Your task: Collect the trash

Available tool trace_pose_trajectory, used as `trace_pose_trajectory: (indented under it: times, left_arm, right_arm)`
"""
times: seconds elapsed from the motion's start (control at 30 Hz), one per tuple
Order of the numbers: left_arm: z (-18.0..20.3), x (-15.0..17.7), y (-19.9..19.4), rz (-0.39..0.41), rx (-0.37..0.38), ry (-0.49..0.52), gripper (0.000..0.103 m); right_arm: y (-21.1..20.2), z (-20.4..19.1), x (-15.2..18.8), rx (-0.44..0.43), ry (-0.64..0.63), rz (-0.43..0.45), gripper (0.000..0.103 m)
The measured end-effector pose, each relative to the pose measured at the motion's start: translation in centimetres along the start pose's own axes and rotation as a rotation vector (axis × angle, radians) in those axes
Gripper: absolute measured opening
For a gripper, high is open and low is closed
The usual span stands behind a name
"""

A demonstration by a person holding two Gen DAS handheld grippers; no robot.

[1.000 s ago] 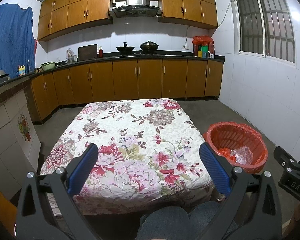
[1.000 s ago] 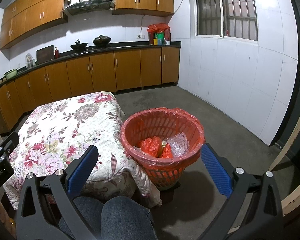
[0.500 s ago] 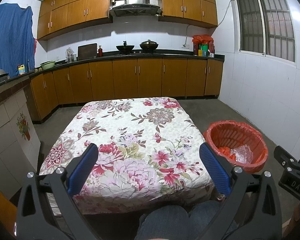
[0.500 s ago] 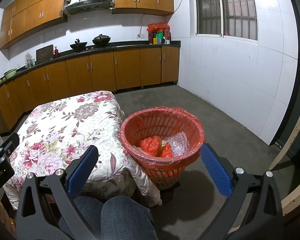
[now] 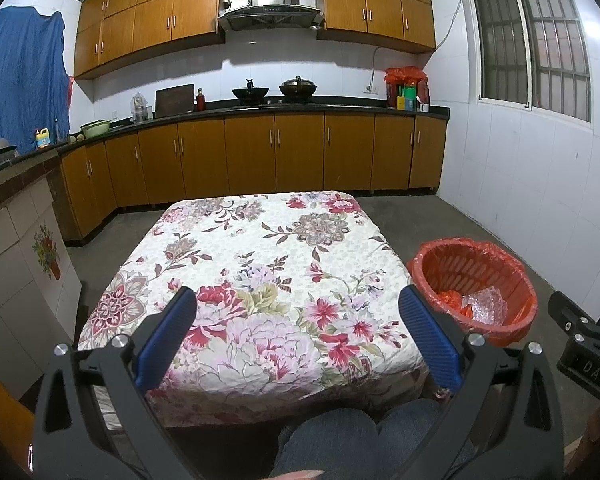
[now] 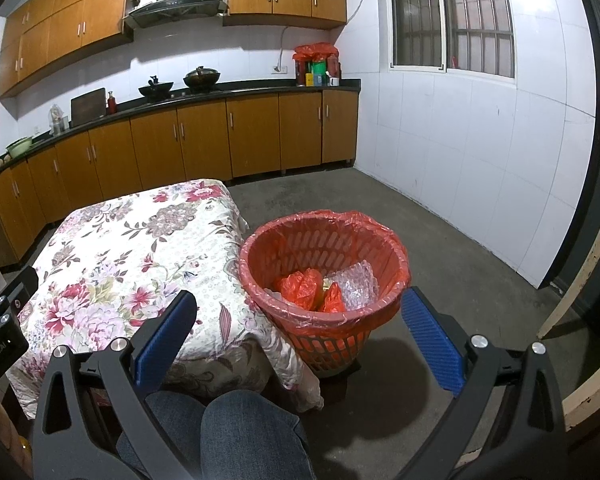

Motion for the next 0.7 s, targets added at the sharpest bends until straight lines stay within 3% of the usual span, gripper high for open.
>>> trace_pose_trajectory:
  times: [0.7]
  left_arm:
    - [-0.18,-0.10,0.14,-0.001,-0.011,0.009,0.099]
  right_arm:
    - [-0.05,0.10,-0.15,0.000,0.001,-0.004,0.101]
Point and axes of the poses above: each gripper's, at about its wrist camera, not at the fingertips, and y roughly the way its jaws point, z to its right, x to its underside, the point moved 5 cm from there along y, roughly the way its jaws point, and after that the axes turned 6 degrees about -z, right-handed, at the moved point
